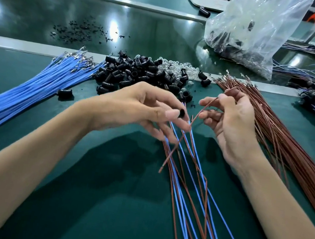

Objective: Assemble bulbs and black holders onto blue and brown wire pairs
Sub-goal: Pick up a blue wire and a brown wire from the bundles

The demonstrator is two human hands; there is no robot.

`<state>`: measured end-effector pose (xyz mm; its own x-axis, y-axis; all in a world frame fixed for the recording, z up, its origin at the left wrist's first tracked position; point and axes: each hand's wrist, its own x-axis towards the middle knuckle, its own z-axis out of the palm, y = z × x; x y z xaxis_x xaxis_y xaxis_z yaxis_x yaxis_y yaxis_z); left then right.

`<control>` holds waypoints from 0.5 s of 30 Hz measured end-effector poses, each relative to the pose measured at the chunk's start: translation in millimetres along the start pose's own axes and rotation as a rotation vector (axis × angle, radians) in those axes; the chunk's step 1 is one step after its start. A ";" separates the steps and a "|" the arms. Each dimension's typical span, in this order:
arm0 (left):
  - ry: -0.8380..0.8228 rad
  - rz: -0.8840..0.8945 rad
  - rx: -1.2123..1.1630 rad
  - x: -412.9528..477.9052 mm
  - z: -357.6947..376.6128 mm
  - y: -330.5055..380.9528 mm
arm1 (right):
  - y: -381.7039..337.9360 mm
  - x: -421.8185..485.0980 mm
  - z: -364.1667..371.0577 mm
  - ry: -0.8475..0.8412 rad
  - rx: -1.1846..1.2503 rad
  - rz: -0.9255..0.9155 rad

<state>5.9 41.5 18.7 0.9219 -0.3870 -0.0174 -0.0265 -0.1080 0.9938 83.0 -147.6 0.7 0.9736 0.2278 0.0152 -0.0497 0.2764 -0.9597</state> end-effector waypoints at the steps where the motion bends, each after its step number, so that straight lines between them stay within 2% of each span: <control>1: -0.075 -0.025 0.005 -2.2 -2.7 2.9 | 0.2 -0.2 -1.0 0.012 0.020 -0.026; 5: -0.207 -0.081 0.131 -6.3 -6.0 6.3 | -0.9 -2.2 -3.5 0.073 0.123 -0.102; 6: -0.194 -0.079 0.147 -5.4 -4.4 5.6 | -1.8 -3.3 -4.2 0.049 0.175 -0.096; 8: -0.141 -0.051 0.121 -2.9 -0.1 4.4 | -2.2 -6.1 -5.6 -0.122 0.202 -0.030; 10: -0.063 -0.010 0.072 0.3 3.7 1.9 | -0.1 -9.9 -6.4 -0.342 0.042 0.038; 12: 0.014 0.004 0.037 2.2 5.2 -2.0 | 4.4 -14.2 -5.2 -0.478 -0.161 0.039; 15: 0.060 -0.018 0.038 2.8 3.4 -9.2 | 8.9 -18.1 -0.8 -0.461 -0.341 -0.074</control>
<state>7.5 38.3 9.1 0.9437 -0.3296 -0.0279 -0.0230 -0.1495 0.9885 65.1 -150.0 -8.3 0.7704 0.6235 0.1332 0.1641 0.0080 -0.9864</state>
